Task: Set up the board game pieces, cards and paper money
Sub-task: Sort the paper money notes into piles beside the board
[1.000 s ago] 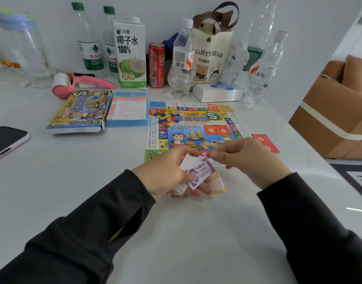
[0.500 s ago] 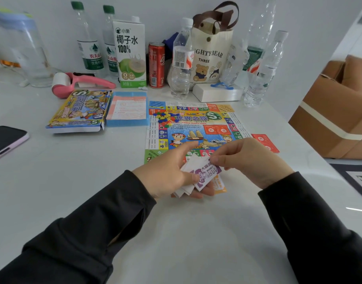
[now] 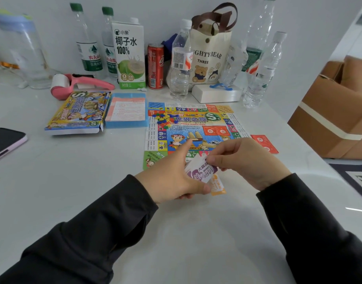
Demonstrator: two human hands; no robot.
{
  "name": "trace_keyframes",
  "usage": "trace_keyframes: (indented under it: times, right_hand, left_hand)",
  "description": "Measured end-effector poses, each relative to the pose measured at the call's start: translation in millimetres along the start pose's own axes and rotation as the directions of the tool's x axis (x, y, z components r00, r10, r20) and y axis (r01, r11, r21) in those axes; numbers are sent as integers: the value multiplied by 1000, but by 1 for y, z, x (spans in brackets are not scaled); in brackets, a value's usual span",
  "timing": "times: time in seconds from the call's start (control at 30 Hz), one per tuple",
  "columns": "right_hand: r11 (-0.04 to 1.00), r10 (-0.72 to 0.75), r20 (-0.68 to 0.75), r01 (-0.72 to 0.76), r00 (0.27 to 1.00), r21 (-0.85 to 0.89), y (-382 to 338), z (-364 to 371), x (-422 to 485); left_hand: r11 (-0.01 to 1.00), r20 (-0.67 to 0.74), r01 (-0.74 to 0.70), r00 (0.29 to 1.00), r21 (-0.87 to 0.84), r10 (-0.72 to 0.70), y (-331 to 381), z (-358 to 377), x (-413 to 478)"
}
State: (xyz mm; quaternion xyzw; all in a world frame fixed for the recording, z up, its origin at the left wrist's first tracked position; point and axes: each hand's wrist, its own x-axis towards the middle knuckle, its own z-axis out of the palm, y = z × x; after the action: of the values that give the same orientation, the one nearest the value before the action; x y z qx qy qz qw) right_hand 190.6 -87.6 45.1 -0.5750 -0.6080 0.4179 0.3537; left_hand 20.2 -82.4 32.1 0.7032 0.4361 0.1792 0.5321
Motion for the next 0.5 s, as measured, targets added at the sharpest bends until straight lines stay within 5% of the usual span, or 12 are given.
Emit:
trace_keyframes:
  times: [0.27, 0.5]
  right_hand:
    - [997, -80, -94, 78, 992, -24, -2, -3, 11]
    - [994, -66, -36, 63, 997, -87, -14, -9, 30]
  left_hand:
    - [998, -60, -7, 998, 56, 11, 1, -13, 19]
    - [973, -60, 39, 998, 228, -26, 12, -27, 41]
